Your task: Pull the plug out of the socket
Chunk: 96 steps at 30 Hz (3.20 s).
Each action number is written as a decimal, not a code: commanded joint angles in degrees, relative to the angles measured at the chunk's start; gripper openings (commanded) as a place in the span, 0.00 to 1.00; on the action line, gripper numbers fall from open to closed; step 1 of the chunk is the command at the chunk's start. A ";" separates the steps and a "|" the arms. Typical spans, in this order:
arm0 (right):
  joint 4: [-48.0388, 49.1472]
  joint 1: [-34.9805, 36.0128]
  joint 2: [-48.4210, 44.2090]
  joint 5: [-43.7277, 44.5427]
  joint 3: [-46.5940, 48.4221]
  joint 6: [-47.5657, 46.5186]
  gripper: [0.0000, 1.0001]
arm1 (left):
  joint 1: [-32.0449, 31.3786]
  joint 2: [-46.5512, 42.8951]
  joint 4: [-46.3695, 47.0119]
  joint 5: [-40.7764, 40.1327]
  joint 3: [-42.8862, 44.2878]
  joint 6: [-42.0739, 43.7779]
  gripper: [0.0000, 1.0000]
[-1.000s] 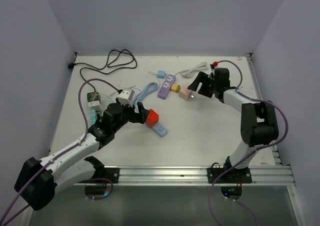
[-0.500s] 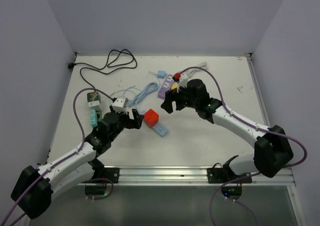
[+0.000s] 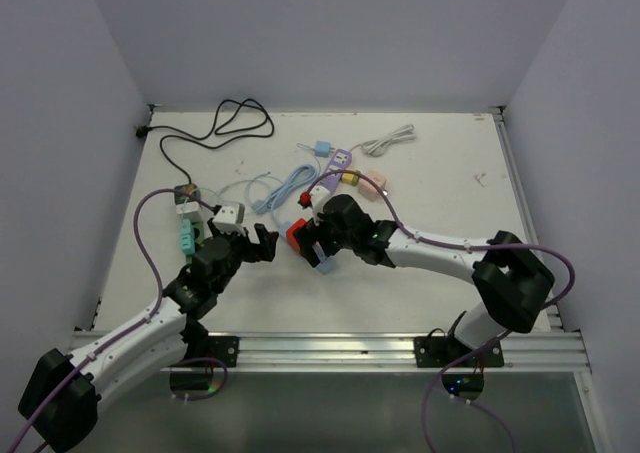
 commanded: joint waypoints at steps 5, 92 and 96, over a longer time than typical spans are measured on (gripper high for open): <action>3.10 1.38 6.51 5.39 6.00 0.01 0.99 | 0.24 -1.52 0.04 1.09 -0.05 -1.67 0.94; 32.02 3.40 4.67 6.18 -0.94 37.10 0.30 | 1.91 24.40 32.38 20.25 -10.24 -34.45 0.48; 32.20 3.49 3.97 6.97 -1.65 36.31 0.30 | 4.19 24.32 32.82 21.74 -11.03 -34.98 0.27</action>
